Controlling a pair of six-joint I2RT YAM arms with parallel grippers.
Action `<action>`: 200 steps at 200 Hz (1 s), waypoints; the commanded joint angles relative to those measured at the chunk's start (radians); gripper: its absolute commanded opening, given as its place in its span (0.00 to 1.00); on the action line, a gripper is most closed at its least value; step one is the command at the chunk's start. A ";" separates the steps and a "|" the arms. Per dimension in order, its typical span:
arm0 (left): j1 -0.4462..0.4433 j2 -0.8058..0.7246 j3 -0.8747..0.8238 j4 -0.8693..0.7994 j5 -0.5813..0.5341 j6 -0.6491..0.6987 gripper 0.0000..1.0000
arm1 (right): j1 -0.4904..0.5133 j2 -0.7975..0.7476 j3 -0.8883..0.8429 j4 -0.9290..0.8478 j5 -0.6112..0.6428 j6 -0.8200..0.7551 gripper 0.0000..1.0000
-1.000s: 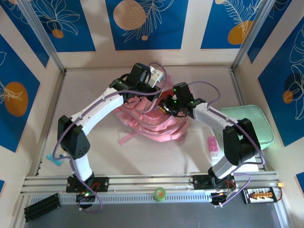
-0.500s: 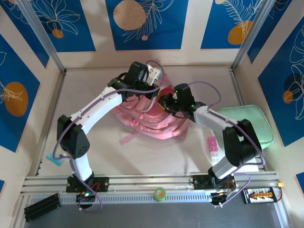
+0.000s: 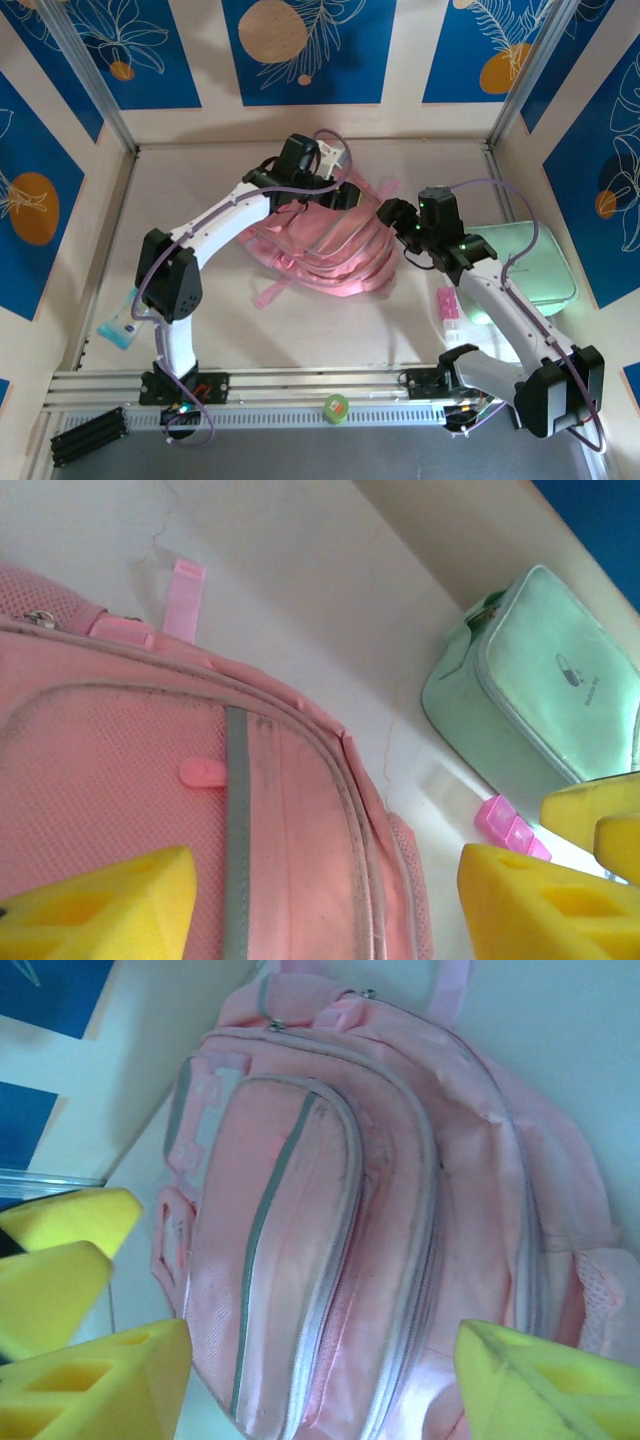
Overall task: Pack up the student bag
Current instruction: Close the student bag at the top-center of the table, then move the student bag to the center of the table.
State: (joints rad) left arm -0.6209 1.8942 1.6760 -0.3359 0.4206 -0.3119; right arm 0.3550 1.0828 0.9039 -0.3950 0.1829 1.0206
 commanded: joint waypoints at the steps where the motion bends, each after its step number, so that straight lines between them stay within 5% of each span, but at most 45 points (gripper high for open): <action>1: 0.091 -0.081 -0.125 0.161 0.076 -0.167 0.73 | 0.001 0.017 0.042 -0.064 0.023 -0.053 0.73; 33: 0.212 -0.234 -0.412 0.291 0.046 -0.302 0.76 | 0.029 0.093 0.054 -0.066 -0.011 -0.081 0.76; 78: 0.266 -0.394 -0.654 0.169 -0.116 -0.300 0.77 | 0.086 0.240 0.120 -0.114 -0.040 -0.134 0.77; 155: 0.262 -0.329 -0.737 0.324 0.086 -0.445 0.59 | 0.124 0.370 0.172 -0.141 -0.057 -0.151 0.76; 200: 0.230 -0.304 -0.727 0.338 0.118 -0.449 0.45 | 0.125 0.396 0.178 -0.117 -0.080 -0.182 0.51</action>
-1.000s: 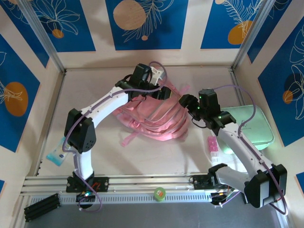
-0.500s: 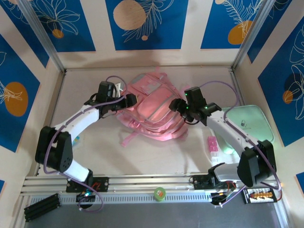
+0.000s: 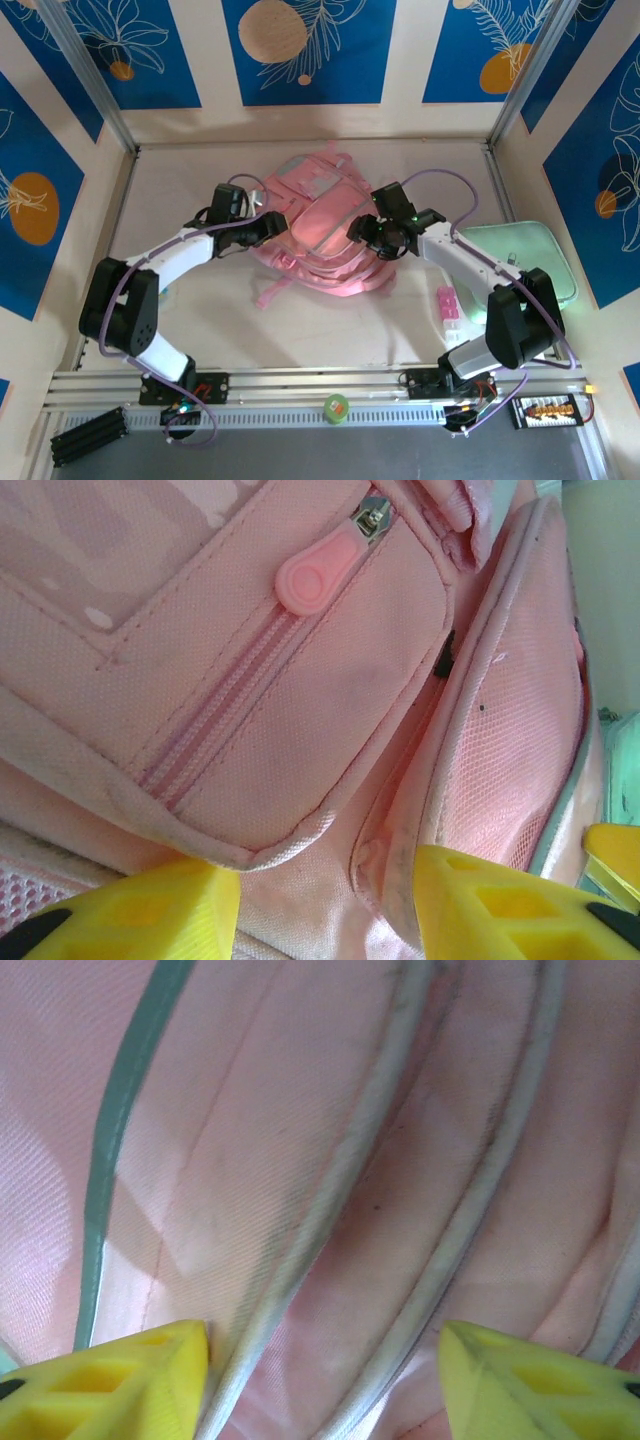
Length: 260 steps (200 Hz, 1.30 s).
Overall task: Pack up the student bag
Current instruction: Move the student bag to the center of the table.
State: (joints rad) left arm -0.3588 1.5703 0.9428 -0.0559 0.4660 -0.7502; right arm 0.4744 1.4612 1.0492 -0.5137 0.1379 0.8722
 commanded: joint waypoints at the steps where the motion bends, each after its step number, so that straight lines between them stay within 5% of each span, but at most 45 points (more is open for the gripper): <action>1: -0.032 0.020 0.007 0.057 0.073 -0.011 0.45 | 0.006 0.020 0.033 0.002 -0.036 -0.035 0.50; 61: -0.049 -0.009 0.009 0.024 0.065 0.000 0.42 | 0.017 0.074 0.072 -0.006 -0.008 -0.041 0.30; 94: -0.051 -0.092 -0.011 -0.075 -0.053 0.031 0.47 | 0.017 0.089 0.069 -0.003 0.006 -0.034 0.29; 196: -0.150 0.055 0.058 0.076 -0.008 -0.039 0.44 | 0.009 0.128 0.086 0.011 0.005 -0.050 0.25; 260: -0.152 0.123 0.099 0.099 -0.015 -0.078 0.18 | -0.008 0.165 0.106 0.067 0.036 -0.131 0.25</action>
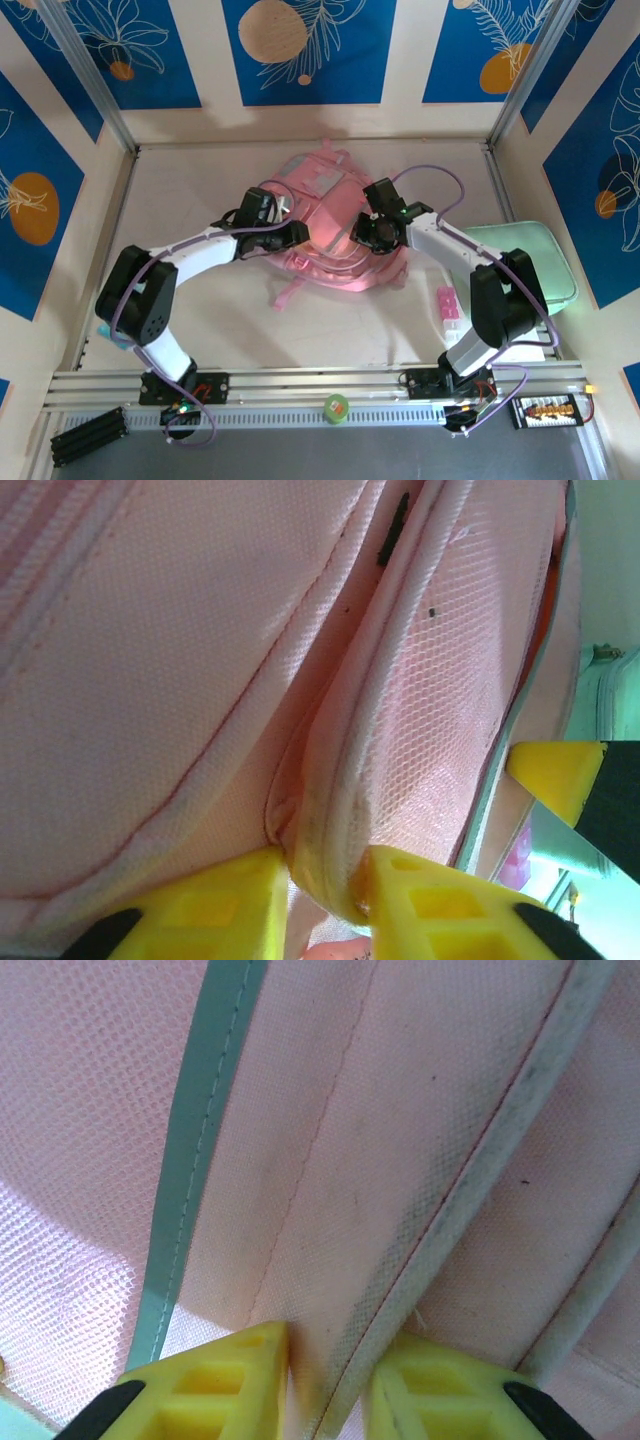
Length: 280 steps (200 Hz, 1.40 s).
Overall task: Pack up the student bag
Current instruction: Move the student bag to the center of the table, then zip the student bag at the center of the table.
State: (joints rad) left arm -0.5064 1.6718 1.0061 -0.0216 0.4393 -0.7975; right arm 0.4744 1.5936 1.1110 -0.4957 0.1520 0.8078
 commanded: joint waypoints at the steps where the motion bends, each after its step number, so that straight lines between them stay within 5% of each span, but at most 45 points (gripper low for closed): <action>1: -0.004 0.022 0.035 0.066 0.013 -0.032 0.18 | -0.009 0.034 0.045 0.049 0.023 -0.069 0.25; 27: -0.002 0.043 0.038 0.157 0.040 -0.105 0.00 | -0.035 0.080 0.099 0.070 0.032 -0.134 0.25; 64: -0.002 0.077 0.058 0.280 0.076 -0.210 0.00 | -0.070 0.085 0.159 0.052 0.037 -0.193 0.27; 127: -0.009 0.012 0.071 0.322 0.061 -0.336 0.00 | -0.047 -0.127 0.100 -0.088 0.040 -0.070 0.56; 210: -0.014 0.022 0.071 0.373 0.065 -0.378 0.00 | 0.244 -0.138 0.001 0.042 0.165 0.247 0.46; 280: -0.015 0.026 0.047 0.426 0.082 -0.397 0.00 | 0.291 -0.056 0.033 0.101 0.285 0.268 0.40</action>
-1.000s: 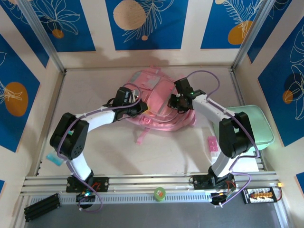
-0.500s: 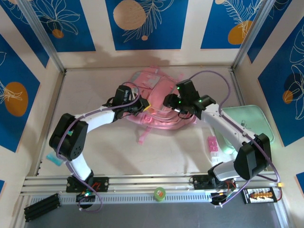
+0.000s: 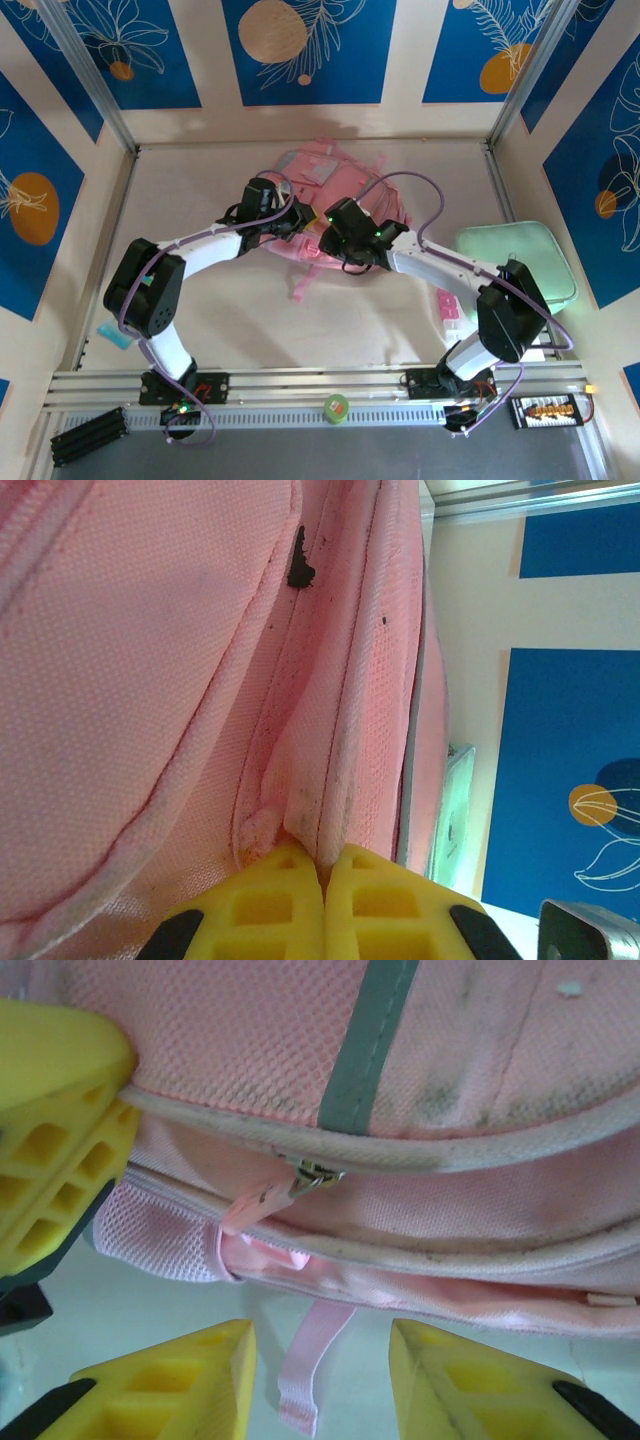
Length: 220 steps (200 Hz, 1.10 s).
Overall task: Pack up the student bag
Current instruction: Zip the student bag at the center of the table.
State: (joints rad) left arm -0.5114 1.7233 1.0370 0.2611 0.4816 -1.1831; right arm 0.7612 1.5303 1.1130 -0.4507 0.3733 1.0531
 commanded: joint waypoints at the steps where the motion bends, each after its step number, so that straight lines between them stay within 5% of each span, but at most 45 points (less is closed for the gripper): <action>1: -0.010 -0.026 0.016 0.145 0.039 -0.012 0.00 | 0.004 0.008 0.031 0.058 0.065 0.022 0.40; 164: -0.013 -0.025 0.005 0.151 0.058 -0.011 0.00 | -0.034 0.113 0.087 0.111 0.107 0.022 0.31; 220: -0.006 -0.020 0.016 0.121 0.061 0.017 0.00 | -0.034 0.106 0.095 0.069 0.128 -0.009 0.12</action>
State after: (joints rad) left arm -0.5121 1.7233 1.0321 0.3065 0.4896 -1.1988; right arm 0.7334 1.6421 1.1915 -0.3759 0.4538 1.0725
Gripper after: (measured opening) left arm 0.065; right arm 0.170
